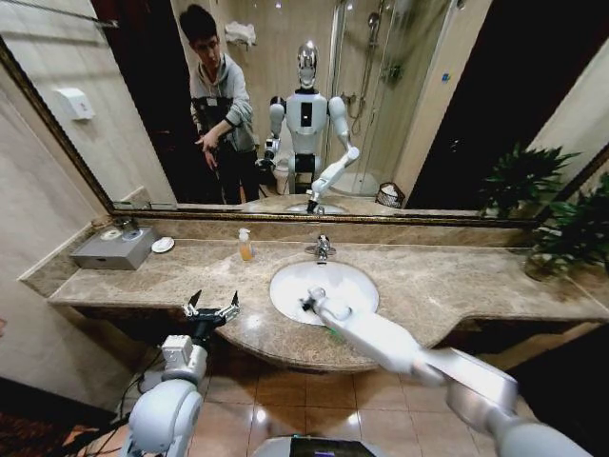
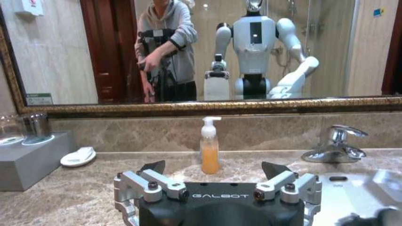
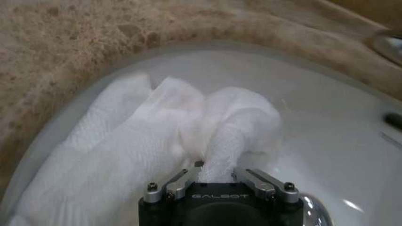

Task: Pick up the towel from the sink counter and wipe the mirror surface.

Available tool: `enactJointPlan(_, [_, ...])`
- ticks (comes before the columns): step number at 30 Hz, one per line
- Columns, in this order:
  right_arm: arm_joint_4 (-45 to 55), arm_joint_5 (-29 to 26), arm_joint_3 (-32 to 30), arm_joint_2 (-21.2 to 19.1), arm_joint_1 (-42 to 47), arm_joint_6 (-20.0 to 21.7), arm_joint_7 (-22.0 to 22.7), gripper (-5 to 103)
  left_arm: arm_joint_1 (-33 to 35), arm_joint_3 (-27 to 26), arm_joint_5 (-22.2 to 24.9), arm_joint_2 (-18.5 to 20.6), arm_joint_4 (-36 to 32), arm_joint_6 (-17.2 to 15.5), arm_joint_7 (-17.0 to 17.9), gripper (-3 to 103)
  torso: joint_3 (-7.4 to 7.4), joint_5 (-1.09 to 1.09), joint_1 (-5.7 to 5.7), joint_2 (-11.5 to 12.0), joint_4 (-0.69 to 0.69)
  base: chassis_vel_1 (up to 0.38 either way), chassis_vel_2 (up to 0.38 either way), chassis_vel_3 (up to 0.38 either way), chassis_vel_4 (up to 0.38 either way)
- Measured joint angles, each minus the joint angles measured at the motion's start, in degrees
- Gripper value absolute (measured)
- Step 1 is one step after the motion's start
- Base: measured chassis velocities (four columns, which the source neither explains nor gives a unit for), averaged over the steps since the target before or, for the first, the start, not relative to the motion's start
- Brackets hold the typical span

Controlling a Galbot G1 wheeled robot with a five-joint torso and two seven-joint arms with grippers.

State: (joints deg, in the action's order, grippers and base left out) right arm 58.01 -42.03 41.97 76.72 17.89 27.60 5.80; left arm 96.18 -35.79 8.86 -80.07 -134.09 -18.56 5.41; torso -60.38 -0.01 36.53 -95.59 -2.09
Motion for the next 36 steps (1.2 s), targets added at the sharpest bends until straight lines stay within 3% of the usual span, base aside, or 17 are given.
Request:
enactJointPlan(3, [-4.55, 1.08, 0.4, 1.28, -1.13, 1.25, -2.75, 9, 0.0, 0.0, 0.0, 0.0, 0.0, 0.0, -0.01, 100, 0.0, 0.0, 0.0, 0.0, 0.02, 0.0, 0.0, 0.0, 0.0])
enactJointPlan(6, [-6.12, 2.75, 0.41, -0.27, -1.21, 1.85, -4.92, 9, 0.0, 0.0, 0.0, 0.0, 0.0, 0.0, -0.01, 100, 0.01, 0.03, -0.01, 0.0, 0.02, 0.0, 0.0, 0.0, 0.0])
enactJointPlan(10, [-7.7, 4.69, -0.82, -3.96, -1.49, 2.72, -6.98, 9, 0.0, 0.0, 0.0, -0.01, 0.0, 0.0, -0.01, 100, 0.01, 0.03, -0.01, 0.0, 0.04, 0.0, 0.0, 0.0, 0.0])
enactJointPlan(15, [-7.05, 5.83, -1.31, -11.4, -2.99, 3.28, -8.61, 9, 0.0, 0.01, 0.0, 0.0, 0.0, 0.0, -0.01, 100, 0.01, 0.02, -0.01, 0.0, 0.05, 0.0, 0.0, 0.0, 0.0])
enactJointPlan(18, [-6.28, 9.13, -1.24, -15.41, -3.9, 1.87, -9.99, 9, 0.0, 0.0, 0.0, 0.0, 0.0, 0.0, -0.01, 100, 0.02, 0.04, -0.02, -0.01, 0.0, 0.0, 0.0, 0.0, 0.0])
enactJointPlan(22, [-6.28, 10.7, -1.23, -15.86, -4.1, 1.12, -10.33, 9, 0.0, 0.0, 0.0, -0.01, 0.0, 0.0, -0.01, 100, 0.02, 0.04, -0.03, -0.02, 0.02, 0.0, 0.0, 0.0, 0.0])
enactJointPlan(25, [-6.22, 11.57, -0.96, -13.54, -3.54, 1.37, -9.86, 9, -0.01, 0.01, 0.0, 0.0, 0.0, 0.0, -0.01, 100, 0.01, -0.05, -0.02, -0.01, 0.13, 0.0, 0.0, 0.0, 0.0])
enactJointPlan(30, [-5.01, 9.37, 0.34, -7.59, -2.81, 3.0, -8.41, 9, -0.01, 0.01, 0.0, -0.01, 0.0, 0.0, -0.01, 100, -0.02, 0.01, 0.03, 0.01, 0.05, 0.0, 0.0, 0.0, 0.0])
enactJointPlan(33, [-7.0, 7.02, 0.26, 1.37, -3.13, 2.76, -7.27, 9, 0.0, 0.01, 0.0, -0.01, 0.0, 0.0, 0.0, 100, -0.01, -0.01, 0.01, 0.01, 0.02, 0.0, 0.0, 0.0, 0.0])
enactJointPlan(34, [-7.0, 7.02, 0.26, 1.37, -3.13, 2.76, -7.27, 9, 0.0, 0.01, 0.0, -0.01, 0.0, 0.0, 0.0, 100, -0.01, -0.01, 0.01, 0.01, 0.02, 0.0, 0.0, 0.0, 0.0])
enactJointPlan(36, [-9.51, 6.05, -0.73, 6.78, -4.15, 0.91, -7.14, 9, 0.0, 0.01, 0.0, -0.01, 0.0, 0.0, -0.01, 100, 0.0, -0.03, 0.0, 0.0, 0.0, 0.0, 0.0, 0.0, 0.0])
